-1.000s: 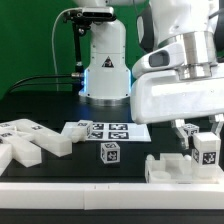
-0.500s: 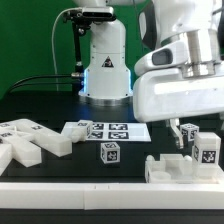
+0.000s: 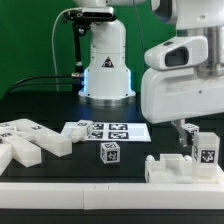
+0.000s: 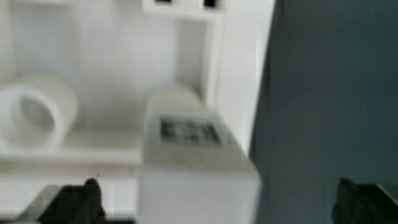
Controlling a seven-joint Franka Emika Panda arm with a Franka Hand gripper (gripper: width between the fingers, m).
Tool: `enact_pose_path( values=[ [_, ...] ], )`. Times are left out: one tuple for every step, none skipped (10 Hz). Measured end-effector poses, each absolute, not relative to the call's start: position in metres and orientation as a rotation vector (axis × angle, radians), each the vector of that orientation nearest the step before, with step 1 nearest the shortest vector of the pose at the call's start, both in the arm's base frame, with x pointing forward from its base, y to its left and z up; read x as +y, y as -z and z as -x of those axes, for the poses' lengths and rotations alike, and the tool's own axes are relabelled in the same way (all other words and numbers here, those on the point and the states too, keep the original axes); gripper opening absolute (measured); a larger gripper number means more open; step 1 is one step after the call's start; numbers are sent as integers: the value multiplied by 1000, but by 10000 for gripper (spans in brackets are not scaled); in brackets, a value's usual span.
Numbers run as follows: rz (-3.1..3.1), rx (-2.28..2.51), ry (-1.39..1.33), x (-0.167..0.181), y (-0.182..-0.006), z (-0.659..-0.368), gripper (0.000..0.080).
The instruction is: Assemble chair
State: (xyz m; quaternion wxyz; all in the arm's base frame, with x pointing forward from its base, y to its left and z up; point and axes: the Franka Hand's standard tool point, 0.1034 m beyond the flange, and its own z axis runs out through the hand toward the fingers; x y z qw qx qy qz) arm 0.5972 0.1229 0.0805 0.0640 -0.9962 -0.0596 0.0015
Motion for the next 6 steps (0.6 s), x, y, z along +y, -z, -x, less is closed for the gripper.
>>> enact_pose_path(
  values=[
    [3011,-172,-7,119,-79,-598,649],
    [3010,-162,1,121,-79,-599,649],
    [3010,-148,0,122,-79,-598,568],
    [3010,-147,-1,121,-79,-598,384],
    [3014,-95,-3,120,-79,-599,286],
    [3014,42,-11,120,-79,-599,286]
  ],
)
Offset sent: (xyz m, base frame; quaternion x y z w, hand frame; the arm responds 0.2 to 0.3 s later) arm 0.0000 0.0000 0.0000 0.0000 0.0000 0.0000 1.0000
